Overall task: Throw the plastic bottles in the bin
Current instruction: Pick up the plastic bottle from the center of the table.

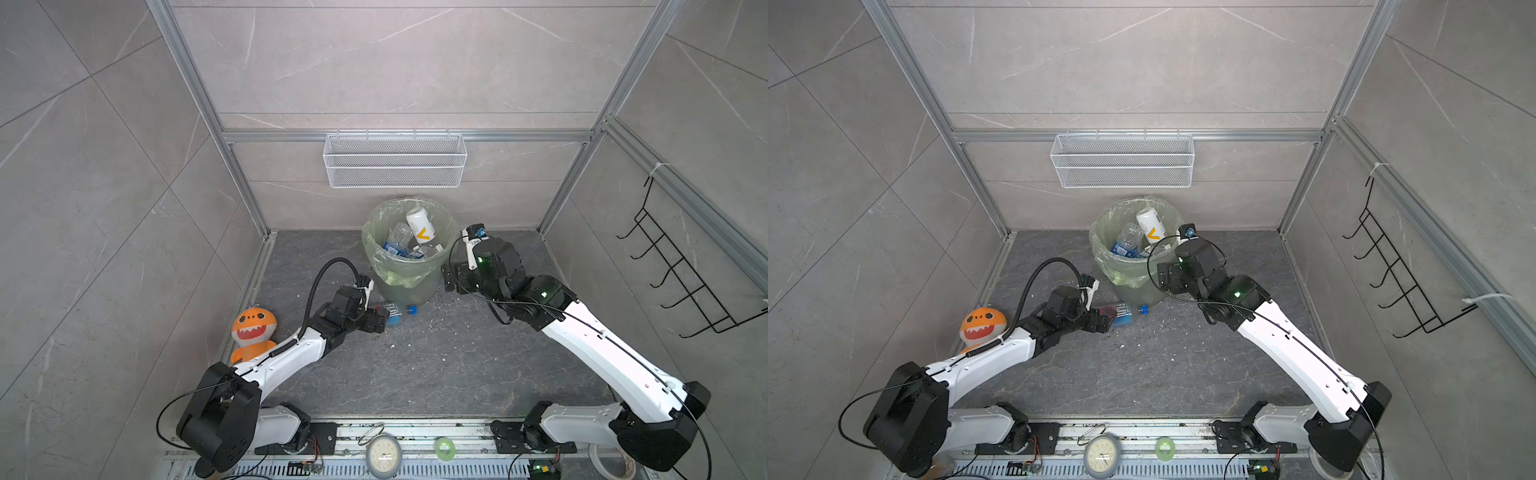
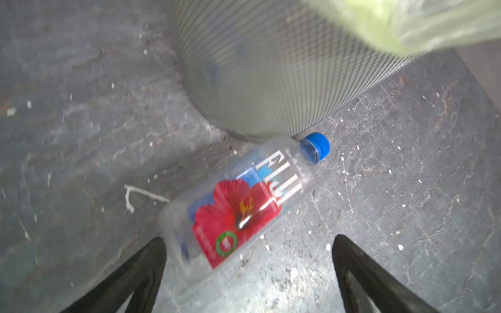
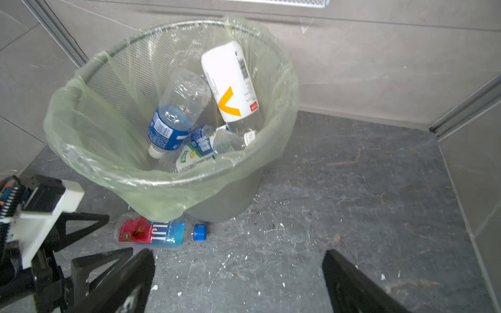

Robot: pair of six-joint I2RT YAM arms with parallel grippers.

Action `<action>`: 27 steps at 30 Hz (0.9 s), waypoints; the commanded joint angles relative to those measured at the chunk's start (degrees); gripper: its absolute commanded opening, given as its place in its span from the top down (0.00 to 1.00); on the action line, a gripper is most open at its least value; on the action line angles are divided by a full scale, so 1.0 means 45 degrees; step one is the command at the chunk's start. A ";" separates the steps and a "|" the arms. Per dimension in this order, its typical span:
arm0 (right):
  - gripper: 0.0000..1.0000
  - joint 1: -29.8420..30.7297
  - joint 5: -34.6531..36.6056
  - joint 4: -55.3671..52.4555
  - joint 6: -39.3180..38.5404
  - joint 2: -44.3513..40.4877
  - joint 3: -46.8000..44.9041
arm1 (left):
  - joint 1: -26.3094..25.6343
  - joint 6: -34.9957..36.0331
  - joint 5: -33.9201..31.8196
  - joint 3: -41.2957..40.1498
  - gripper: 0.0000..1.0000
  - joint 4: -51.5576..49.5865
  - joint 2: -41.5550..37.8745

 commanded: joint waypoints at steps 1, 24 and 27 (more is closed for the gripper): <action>0.01 0.0042 0.0320 0.0215 0.0441 -0.0616 -0.0462 | 0.0024 0.1605 0.0395 0.0919 0.03 -0.0076 0.0746; 0.01 0.0021 0.0399 0.0312 0.0719 -0.1508 -0.1843 | -0.1008 0.2518 0.0243 0.0521 0.09 -0.0151 0.2451; 0.01 0.0023 0.0364 0.0381 0.0812 -0.1548 -0.2055 | -0.1498 0.2490 -0.0508 0.0482 0.10 -0.0274 0.2594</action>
